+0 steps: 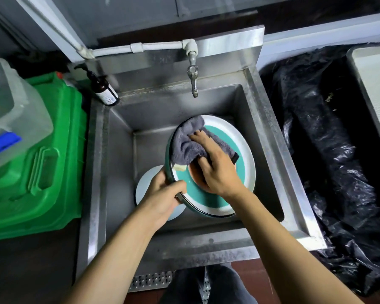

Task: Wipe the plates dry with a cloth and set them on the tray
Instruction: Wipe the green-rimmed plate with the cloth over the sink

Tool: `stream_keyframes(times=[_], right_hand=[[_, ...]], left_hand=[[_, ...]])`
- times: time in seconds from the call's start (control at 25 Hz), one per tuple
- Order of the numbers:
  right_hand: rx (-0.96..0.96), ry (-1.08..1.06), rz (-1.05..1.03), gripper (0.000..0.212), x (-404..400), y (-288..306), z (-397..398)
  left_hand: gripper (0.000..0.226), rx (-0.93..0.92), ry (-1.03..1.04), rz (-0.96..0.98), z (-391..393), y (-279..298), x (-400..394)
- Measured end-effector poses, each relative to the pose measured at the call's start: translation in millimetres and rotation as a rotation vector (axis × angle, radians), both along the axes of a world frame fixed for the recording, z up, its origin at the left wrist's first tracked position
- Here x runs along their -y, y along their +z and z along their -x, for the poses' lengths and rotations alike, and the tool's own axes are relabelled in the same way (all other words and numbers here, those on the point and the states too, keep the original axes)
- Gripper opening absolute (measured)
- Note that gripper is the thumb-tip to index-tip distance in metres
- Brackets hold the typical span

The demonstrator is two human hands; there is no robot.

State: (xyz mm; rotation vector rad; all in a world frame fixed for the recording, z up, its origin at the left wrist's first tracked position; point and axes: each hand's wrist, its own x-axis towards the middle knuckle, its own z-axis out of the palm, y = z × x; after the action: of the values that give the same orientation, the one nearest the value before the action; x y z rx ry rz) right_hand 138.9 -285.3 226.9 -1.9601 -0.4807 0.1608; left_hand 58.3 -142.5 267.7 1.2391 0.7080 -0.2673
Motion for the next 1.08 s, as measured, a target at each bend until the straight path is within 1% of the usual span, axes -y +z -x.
stream_keyframes(times=[0.04, 0.16, 0.2, 0.24, 0.36, 0.4, 0.56, 0.72, 0.84, 0.96, 1.08], right_hand=[[0.001, -0.028, -0.015, 0.054, 2, -2, -1], [-0.185, -0.312, -0.05, 0.053, 13, -6, -11], [-0.214, -0.333, -0.039, 0.054, 12, -4, -12], [-0.198, -0.299, -0.031, 0.055, 7, -1, -8], [-0.002, -0.057, -0.084, 0.058, -10, 7, 9], [0.029, -0.003, -0.106, 0.06, -11, 9, 10], [-0.072, -0.047, -0.109, 0.061, -10, 13, -4], [-0.009, 0.165, -0.057, 0.064, -9, 19, 12], [-0.021, 0.187, -0.075, 0.06, -1, 21, 14], [-0.109, 0.189, -0.037, 0.057, 10, 23, 16], [-0.191, 0.265, -0.016, 0.056, 26, 23, 22]], left_hand=[[0.03, 0.007, -0.001, 0.003, 1, 1, 0], [0.035, 0.007, -0.032, -0.005, 4, 2, -1], [0.036, 0.008, -0.046, -0.006, 3, 4, -1], [0.037, 0.012, -0.057, -0.008, 2, 6, 0], [0.044, 0.052, -0.053, -0.006, -4, 10, -2], [0.046, 0.061, -0.039, 0.006, -6, 12, -3], [0.043, 0.068, -0.002, -0.026, -11, 18, -1], [0.045, 0.043, 0.135, -0.029, -17, 18, -4], [0.042, 0.034, 0.171, -0.043, -17, 19, -9], [0.043, 0.044, 0.187, -0.04, -17, 20, -11], [0.04, 0.064, 0.218, -0.035, -19, 20, -16]])
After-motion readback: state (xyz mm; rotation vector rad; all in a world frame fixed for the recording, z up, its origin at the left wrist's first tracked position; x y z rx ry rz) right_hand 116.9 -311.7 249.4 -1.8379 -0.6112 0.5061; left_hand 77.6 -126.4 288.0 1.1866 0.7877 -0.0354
